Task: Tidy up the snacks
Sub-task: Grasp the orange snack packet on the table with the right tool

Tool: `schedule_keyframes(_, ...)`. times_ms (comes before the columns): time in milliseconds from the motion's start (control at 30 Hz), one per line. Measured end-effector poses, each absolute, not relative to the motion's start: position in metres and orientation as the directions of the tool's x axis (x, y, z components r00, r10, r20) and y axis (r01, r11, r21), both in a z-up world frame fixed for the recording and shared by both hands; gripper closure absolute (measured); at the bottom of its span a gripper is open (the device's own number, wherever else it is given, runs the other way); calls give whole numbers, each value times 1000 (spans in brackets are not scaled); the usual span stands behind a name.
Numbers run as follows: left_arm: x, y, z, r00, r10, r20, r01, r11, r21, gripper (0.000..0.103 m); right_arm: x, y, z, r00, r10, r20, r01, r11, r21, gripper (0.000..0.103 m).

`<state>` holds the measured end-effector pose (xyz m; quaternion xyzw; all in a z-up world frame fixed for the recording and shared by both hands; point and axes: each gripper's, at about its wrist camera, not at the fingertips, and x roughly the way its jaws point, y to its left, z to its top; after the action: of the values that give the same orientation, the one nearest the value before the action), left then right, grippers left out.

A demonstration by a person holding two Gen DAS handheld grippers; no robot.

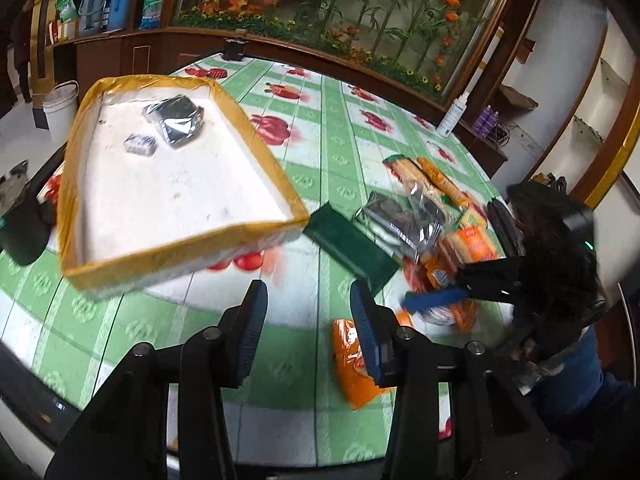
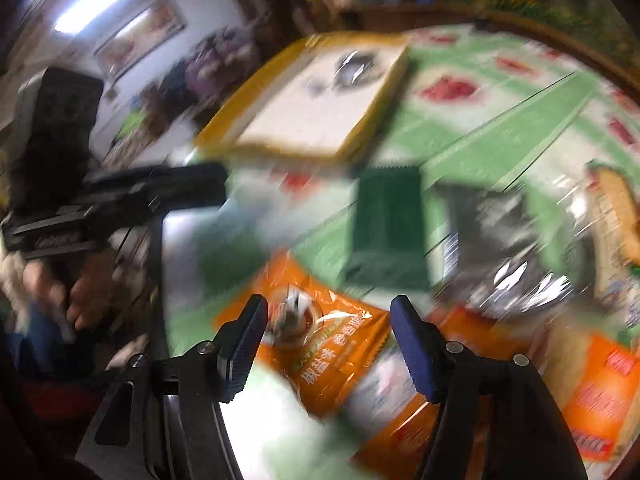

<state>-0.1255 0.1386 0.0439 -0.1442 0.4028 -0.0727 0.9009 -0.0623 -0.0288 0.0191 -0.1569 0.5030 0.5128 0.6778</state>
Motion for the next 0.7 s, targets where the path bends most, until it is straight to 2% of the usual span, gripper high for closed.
schedule_keyframes(167,-141,153,50,685,-232,-691,-6,946,-324,62,-101,-27,35,16,515,-857,-936,310,168,37)
schedule_keyframes(200,-142,156,52,690,-236,-685,-7,943,-333,62,-104,-27,38,25,527,-849,-941,298,158,37)
schedule_keyframes(267,-141,159,53,694,-246,-677,-9,937,-349,62,-108,-26,41,42,547,-836,-943,298,147,28)
schedule_keyframes(300,-141,159,53,696,-250,-673,-7,935,-355,62,-109,-23,40,47,549,-834,-945,295,141,27)
schedule_keyframes(500,-140,159,50,689,-262,-675,6,934,-356,62,-119,2,17,65,509,-858,-959,271,88,27)
schedule_keyframes(567,-138,160,48,689,-263,-675,4,933,-359,62,-127,8,12,91,494,-865,-967,250,41,32)
schedule_keyframes(633,-136,161,48,686,-269,-676,5,931,-366,62,-133,10,8,137,494,-859,-970,243,-15,46)
schedule_keyframes(700,-132,159,47,681,-282,-676,9,926,-377,62,-131,6,10,117,504,-856,-968,252,16,57)
